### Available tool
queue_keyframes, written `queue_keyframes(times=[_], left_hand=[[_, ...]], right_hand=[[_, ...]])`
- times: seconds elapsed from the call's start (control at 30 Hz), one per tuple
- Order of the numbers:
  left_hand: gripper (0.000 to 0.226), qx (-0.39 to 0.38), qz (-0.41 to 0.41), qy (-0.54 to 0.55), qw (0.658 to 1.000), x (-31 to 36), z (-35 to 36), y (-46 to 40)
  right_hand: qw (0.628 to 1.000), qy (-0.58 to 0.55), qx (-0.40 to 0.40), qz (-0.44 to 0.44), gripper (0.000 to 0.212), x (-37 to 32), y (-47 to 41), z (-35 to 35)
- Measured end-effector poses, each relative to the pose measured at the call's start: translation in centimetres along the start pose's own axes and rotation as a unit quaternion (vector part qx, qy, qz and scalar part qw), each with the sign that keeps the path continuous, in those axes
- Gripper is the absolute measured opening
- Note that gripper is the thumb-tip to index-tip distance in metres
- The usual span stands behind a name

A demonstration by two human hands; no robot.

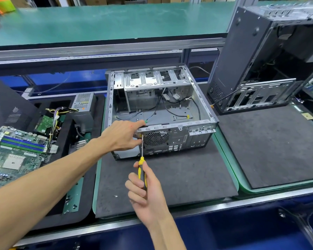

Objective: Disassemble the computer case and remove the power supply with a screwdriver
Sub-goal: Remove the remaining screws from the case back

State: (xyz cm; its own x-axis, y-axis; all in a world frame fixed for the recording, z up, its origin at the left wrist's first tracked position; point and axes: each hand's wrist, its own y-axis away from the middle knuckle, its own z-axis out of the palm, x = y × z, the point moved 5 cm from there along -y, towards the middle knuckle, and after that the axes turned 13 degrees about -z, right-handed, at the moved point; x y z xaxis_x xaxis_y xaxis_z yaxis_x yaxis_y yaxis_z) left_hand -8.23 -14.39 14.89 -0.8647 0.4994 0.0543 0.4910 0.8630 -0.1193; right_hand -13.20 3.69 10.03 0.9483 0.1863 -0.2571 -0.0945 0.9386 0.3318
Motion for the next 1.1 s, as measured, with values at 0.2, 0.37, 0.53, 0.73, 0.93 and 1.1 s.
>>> queue_keyframes(times=[0.2, 0.37, 0.53, 0.73, 0.93, 1.1], left_hand=[[0.046, 0.005, 0.001, 0.013, 1.0, -0.1, 0.2, 0.0], [0.045, 0.017, 0.005, 0.007, 1.0, -0.2, 0.5, -0.1], [0.041, 0.022, 0.01, 0.002, 1.0, -0.3, 0.6, -0.2], [0.039, 0.016, 0.006, 0.003, 1.0, -0.3, 0.7, -0.3], [0.04, 0.019, 0.018, -0.01, 1.0, 0.0, 0.7, -0.1], [0.043, 0.022, 0.022, -0.01, 0.999, 0.1, 0.5, 0.1]], right_hand=[[0.999, -0.025, 0.04, -0.008, 0.03, 0.5, -0.3, 1.1], [0.971, 0.219, 0.082, -0.042, 0.037, -1.2, -0.9, 0.4], [0.88, 0.448, 0.106, -0.115, 0.04, -2.5, -1.5, 0.5], [0.676, 0.695, 0.117, -0.214, 0.051, -3.6, -1.4, 1.7], [0.719, 0.664, 0.108, -0.174, 0.045, -4.5, -1.6, 0.9], [0.93, 0.355, 0.09, -0.024, 0.026, -3.7, -1.0, -0.6]])
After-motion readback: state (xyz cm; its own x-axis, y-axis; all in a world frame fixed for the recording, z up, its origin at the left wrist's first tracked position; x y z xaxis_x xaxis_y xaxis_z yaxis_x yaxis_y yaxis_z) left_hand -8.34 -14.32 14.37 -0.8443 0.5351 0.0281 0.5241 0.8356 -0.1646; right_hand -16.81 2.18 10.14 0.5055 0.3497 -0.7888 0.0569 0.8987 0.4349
